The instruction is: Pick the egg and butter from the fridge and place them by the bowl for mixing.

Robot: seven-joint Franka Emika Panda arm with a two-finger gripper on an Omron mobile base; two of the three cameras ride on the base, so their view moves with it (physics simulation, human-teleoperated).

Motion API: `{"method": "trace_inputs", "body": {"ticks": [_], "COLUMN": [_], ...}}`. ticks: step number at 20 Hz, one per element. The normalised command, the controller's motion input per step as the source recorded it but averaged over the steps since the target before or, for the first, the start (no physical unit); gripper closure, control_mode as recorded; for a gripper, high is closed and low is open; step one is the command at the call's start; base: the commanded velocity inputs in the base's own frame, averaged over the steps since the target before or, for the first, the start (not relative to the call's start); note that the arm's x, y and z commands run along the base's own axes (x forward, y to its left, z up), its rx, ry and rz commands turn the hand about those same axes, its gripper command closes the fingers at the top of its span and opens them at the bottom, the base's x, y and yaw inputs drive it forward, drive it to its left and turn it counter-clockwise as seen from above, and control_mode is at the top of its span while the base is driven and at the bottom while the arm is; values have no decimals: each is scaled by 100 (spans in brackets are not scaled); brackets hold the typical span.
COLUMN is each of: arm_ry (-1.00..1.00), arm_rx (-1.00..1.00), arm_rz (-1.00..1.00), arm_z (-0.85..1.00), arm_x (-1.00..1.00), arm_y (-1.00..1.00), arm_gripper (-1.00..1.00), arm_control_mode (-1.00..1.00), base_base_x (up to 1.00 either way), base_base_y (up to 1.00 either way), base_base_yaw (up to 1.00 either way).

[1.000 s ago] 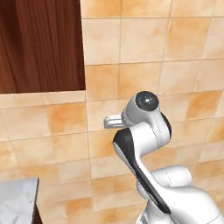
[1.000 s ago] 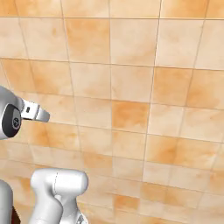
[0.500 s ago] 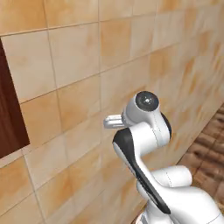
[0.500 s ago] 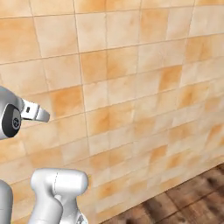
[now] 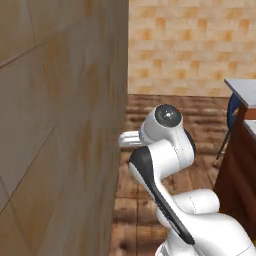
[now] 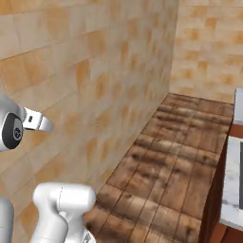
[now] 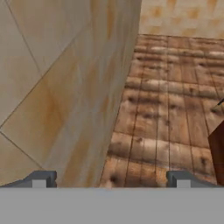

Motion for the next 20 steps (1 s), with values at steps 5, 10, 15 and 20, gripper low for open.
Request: {"method": "trace_inputs", "body": {"ticks": [5, 10, 15, 20], "arm_ry": [0, 0, 0, 0], "arm_rx": [0, 0, 0, 0], "arm_rz": [0, 0, 0, 0], "arm_z": [0, 0, 0, 0], "arm_x": [0, 0, 0, 0], "arm_y": [0, 0, 0, 0], "arm_gripper": [-100, -100, -100, -100], "arm_control_mode": [100, 100, 100, 100], "base_base_x": [73, 100, 100, 100], "base_base_y": [0, -3, -5, 0], "base_base_yaw": [-66, -35, -30, -31]}}
